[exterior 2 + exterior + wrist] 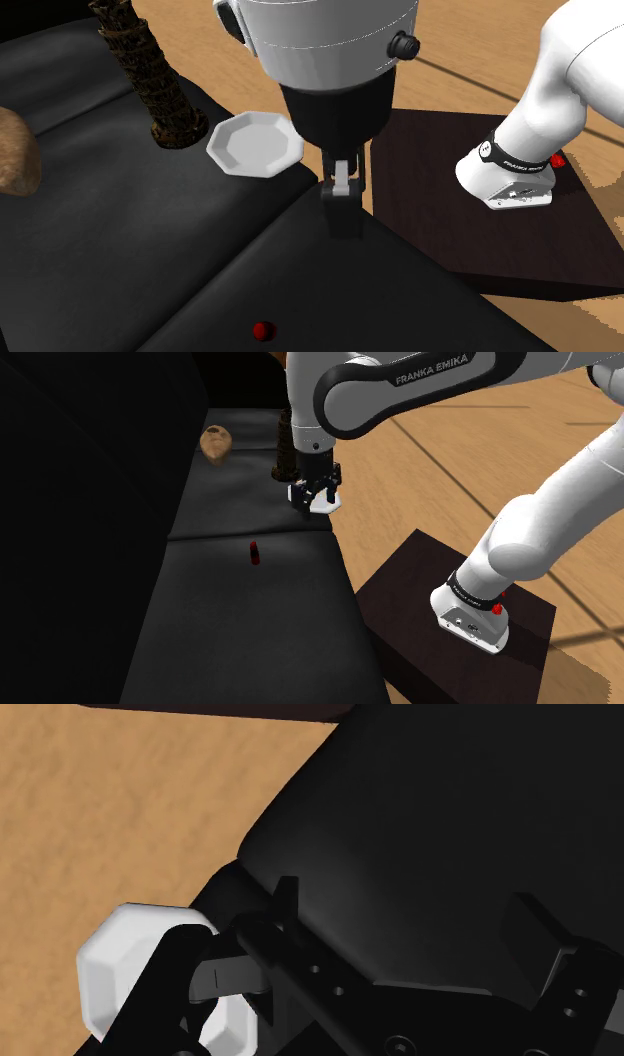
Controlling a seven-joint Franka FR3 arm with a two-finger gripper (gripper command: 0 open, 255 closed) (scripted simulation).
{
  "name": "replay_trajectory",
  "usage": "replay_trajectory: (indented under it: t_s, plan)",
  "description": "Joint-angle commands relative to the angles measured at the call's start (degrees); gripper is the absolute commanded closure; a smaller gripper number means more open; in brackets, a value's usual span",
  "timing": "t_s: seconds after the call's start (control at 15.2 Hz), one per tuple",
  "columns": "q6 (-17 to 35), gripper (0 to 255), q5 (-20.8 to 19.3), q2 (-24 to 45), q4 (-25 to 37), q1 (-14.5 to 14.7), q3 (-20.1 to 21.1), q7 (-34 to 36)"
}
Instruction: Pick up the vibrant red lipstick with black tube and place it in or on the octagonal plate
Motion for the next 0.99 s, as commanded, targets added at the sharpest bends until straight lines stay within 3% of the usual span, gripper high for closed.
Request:
replay_trajectory:
  t_s: [0.0,0.33,0.79,0.92]
  plan:
    - [0.7,0,-1.3,4.7,4.0,0.5,1.5,3.1]
    - [2.5,0,-5.9,16.3,13.4,2.7,3.8,10.0]
    - [1.4,0,-12.8,32.4,29.6,8.5,3.9,17.9]
    - [2.9,0,-12.9,32.5,28.4,8.5,3.8,18.0]
